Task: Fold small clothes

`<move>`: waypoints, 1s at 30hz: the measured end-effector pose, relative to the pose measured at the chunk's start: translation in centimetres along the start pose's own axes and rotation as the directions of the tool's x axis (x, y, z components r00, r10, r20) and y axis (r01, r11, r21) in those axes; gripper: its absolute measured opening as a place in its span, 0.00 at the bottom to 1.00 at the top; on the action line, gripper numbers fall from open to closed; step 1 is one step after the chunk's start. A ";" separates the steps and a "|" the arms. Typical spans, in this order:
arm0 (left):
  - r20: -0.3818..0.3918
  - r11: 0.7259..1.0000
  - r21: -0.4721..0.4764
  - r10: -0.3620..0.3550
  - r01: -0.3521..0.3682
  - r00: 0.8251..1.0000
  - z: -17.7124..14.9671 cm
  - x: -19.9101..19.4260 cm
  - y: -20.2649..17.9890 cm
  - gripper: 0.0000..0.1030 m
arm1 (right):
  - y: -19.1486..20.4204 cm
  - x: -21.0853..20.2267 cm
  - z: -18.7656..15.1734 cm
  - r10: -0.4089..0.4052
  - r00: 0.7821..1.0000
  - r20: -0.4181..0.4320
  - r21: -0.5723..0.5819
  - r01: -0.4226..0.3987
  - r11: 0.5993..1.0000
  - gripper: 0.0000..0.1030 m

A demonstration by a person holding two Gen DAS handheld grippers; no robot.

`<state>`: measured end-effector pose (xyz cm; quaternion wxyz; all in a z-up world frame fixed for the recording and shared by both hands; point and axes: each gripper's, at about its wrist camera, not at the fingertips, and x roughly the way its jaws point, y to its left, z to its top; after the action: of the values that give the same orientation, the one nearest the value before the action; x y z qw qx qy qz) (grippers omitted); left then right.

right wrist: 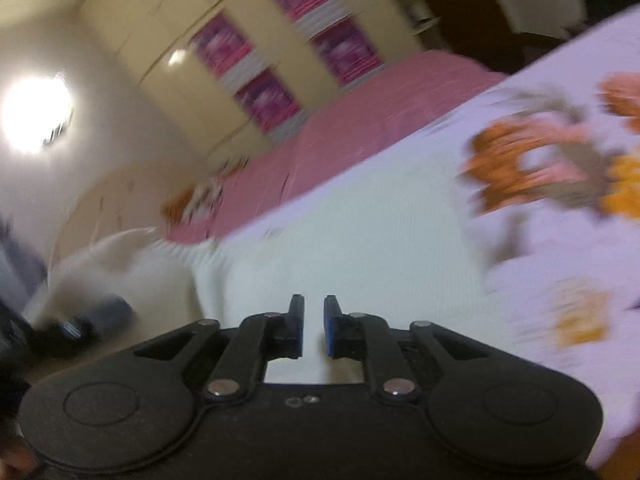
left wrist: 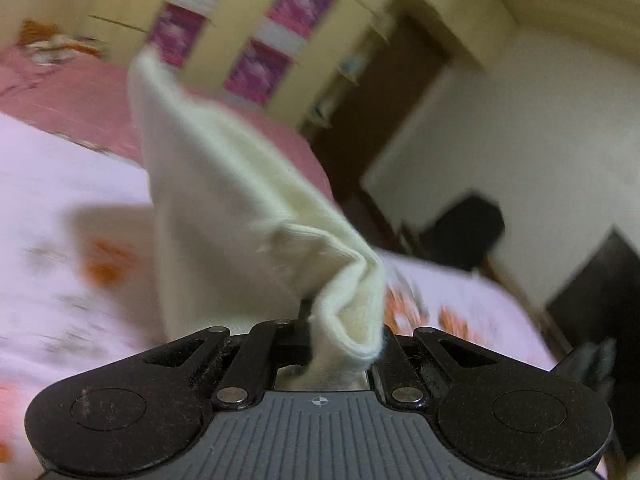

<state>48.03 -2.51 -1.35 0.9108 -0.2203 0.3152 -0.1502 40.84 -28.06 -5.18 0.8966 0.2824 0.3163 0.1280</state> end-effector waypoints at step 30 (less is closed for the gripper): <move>-0.131 0.977 0.095 0.205 -0.193 0.970 -1.1 0.8 7.3 0.66 | -3.7 0.3 2.8 -0.011 0.995 -0.103 -0.077 0.003 0.997 0.39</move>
<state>48.93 3.05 -6.19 0.9050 -0.1392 0.3927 -0.0859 43.07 -32.17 -5.70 0.8896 0.2398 0.3579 0.1514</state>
